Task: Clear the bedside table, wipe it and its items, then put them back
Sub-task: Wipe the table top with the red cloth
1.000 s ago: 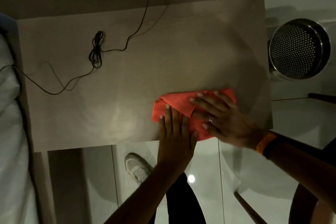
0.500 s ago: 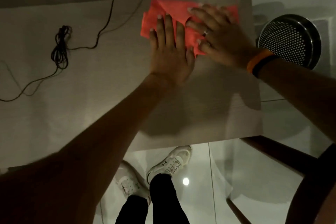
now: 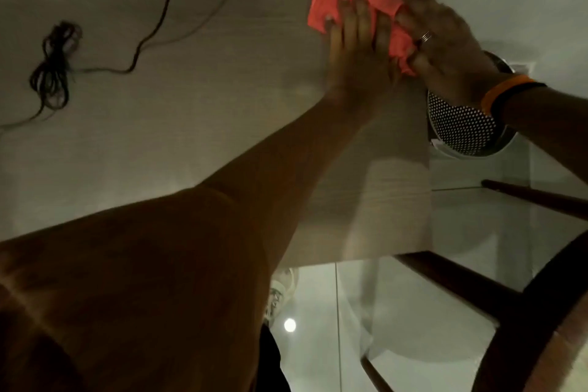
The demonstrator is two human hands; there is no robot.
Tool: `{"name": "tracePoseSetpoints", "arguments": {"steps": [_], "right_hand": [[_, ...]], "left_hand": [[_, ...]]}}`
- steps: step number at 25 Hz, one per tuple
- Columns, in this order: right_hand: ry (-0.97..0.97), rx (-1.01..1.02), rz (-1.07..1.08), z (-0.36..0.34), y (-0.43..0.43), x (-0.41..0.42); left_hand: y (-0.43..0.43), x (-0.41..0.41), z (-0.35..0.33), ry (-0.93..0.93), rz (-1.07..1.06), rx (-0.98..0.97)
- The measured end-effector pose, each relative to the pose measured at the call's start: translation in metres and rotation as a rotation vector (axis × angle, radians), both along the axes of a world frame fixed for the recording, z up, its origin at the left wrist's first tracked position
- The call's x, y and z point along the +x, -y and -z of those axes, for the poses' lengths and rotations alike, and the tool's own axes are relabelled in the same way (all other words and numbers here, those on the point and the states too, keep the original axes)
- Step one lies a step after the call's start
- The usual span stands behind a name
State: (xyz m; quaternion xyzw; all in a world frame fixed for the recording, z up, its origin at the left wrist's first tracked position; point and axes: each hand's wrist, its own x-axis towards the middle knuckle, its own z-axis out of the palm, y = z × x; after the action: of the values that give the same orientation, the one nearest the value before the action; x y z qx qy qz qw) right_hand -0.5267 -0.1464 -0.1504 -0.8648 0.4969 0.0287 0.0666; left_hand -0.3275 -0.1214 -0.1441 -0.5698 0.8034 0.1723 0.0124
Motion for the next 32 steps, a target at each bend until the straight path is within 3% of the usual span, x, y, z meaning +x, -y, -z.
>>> {"name": "tracePoseSetpoints", "arguments": {"steps": [6,12,15,20,24,26,30,32], "right_hand": [[0.162,0.049,0.259,0.006,-0.061,0.032],[0.268,0.097,0.439,-0.005,-0.192,0.053],[0.265,0.105,0.537,-0.010,-0.247,0.068],[0.271,0.053,0.663,-0.010,-0.307,0.093],[0.123,-0.004,0.762,-0.014,-0.336,0.118],[0.052,-0.027,0.791,-0.019,-0.346,0.135],[0.305,0.076,0.801,-0.036,-0.352,0.182],[0.490,0.168,0.723,-0.048,-0.341,0.204]], "left_hand": [[-0.020,0.027,-0.005,0.012,0.133,-0.019],[-0.128,0.039,0.000,-0.134,0.243,0.000],[-0.172,0.044,0.004,-0.020,0.333,-0.039],[-0.218,0.065,0.011,-0.041,0.427,-0.144],[-0.240,0.075,0.003,-0.015,0.426,-0.238],[-0.247,0.086,0.001,-0.091,0.427,-0.260],[-0.264,0.125,-0.019,-0.223,0.284,-0.175],[-0.268,0.167,-0.039,-0.277,0.158,-0.024]]}}
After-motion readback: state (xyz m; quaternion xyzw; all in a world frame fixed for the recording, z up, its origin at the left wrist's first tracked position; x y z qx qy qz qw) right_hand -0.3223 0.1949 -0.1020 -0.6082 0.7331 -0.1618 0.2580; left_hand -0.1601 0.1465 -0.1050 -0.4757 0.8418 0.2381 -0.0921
